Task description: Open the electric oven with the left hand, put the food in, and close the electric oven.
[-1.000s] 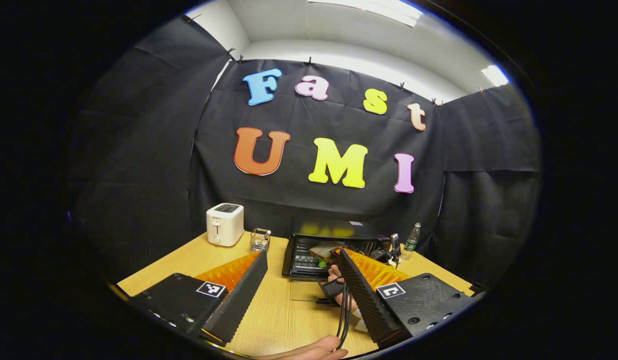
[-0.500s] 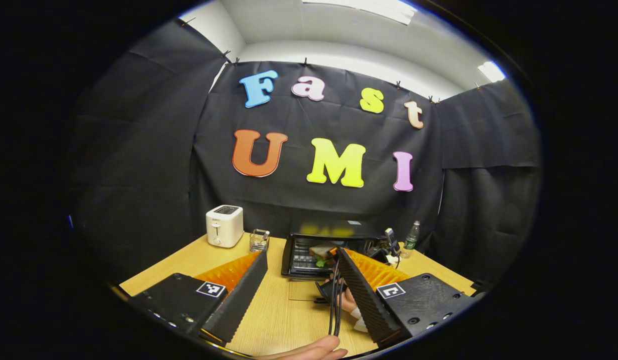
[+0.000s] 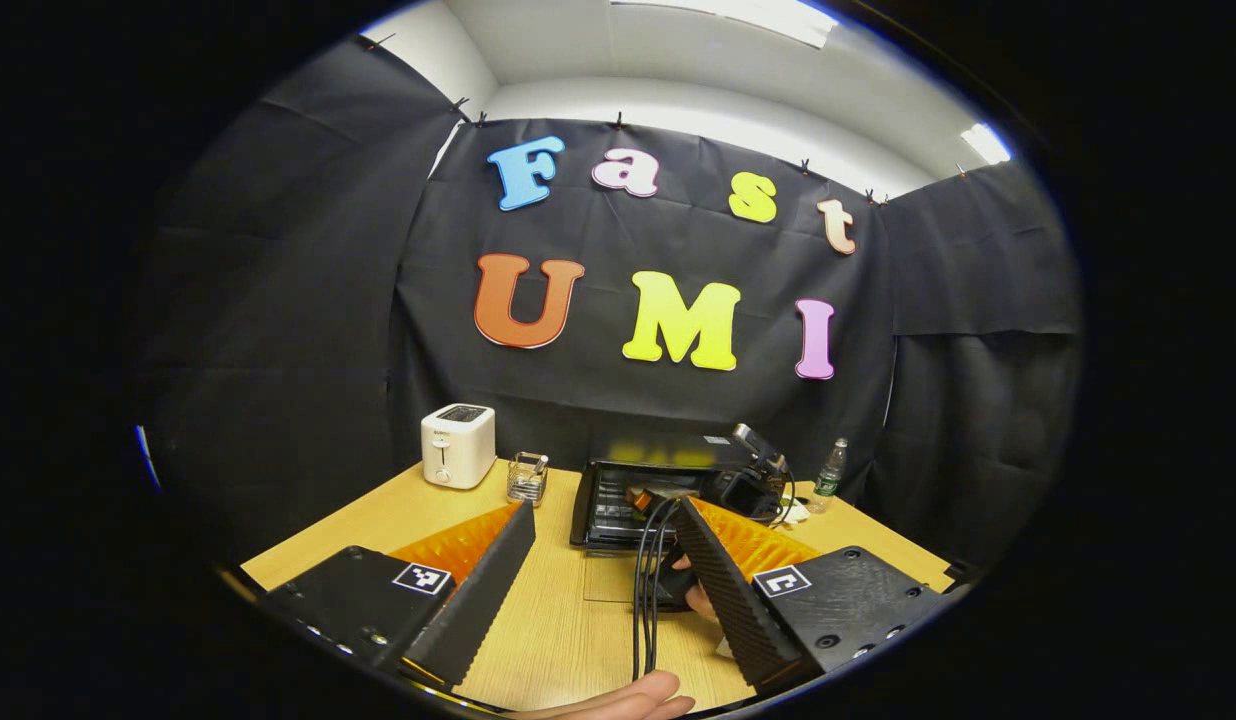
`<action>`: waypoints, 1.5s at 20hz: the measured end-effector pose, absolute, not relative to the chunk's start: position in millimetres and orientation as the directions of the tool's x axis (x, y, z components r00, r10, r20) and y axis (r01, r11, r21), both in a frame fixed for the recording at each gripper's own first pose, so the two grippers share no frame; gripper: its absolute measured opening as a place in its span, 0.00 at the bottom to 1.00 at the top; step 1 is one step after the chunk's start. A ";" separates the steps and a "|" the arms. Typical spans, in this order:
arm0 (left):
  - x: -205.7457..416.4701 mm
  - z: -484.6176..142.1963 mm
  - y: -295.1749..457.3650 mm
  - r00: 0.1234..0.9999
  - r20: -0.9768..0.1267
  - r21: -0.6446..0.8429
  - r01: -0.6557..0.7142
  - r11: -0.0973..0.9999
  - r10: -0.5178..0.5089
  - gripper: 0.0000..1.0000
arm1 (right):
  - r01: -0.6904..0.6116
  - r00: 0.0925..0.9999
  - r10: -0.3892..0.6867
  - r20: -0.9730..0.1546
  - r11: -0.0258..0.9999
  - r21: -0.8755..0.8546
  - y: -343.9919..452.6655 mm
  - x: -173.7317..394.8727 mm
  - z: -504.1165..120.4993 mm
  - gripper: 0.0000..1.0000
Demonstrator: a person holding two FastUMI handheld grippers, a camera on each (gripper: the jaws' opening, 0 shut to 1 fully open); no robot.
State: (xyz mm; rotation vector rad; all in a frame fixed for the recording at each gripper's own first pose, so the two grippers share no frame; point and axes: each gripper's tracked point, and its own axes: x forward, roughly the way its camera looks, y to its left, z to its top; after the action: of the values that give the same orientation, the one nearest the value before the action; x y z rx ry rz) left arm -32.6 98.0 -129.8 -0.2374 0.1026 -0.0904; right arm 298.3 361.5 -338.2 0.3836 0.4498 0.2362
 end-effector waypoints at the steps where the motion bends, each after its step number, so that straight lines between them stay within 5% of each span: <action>1: -33.1 -131.7 99.4 0.990 -0.094 -0.241 0.076 0.968 -0.101 0.94 | -0.145 0.867 0.300 -0.399 0.916 0.375 361.6 298.0 -342.1 1.00; 12: -38.9 -133.1 104.7 0.992 -0.090 -0.247 0.063 0.967 -0.087 0.94 | -0.245 0.718 0.255 -0.648 0.964 0.108 368.6 275.8 -363.7 1.00; 19: -35.9 -144.0 112.5 0.991 -0.121 -0.246 0.025 0.969 -0.057 0.94 | -0.278 0.641 0.261 -0.722 0.956 0.098 357.9 243.3 -347.1 1.00; 22: -31.4 -152.9 110.3 0.988 -0.145 -0.251 0.018 0.968 -0.056 0.94 | -0.309 0.640 0.322 -0.698 0.939 0.149 353.6 221.2 -319.7 1.00; 30: -14.3 -163.8 88.9 0.978 -0.194 -0.227 0.036 0.973 -0.081 0.94 | -0.338 0.808 0.372 -0.457 0.928 0.158 290.3 155.8 -207.8 1.00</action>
State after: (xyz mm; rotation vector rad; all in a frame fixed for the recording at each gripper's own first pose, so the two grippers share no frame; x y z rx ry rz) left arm -14.3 88.9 -163.8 -0.2246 0.2034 -0.0594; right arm 155.8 290.3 -207.8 0.0698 0.5034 0.3800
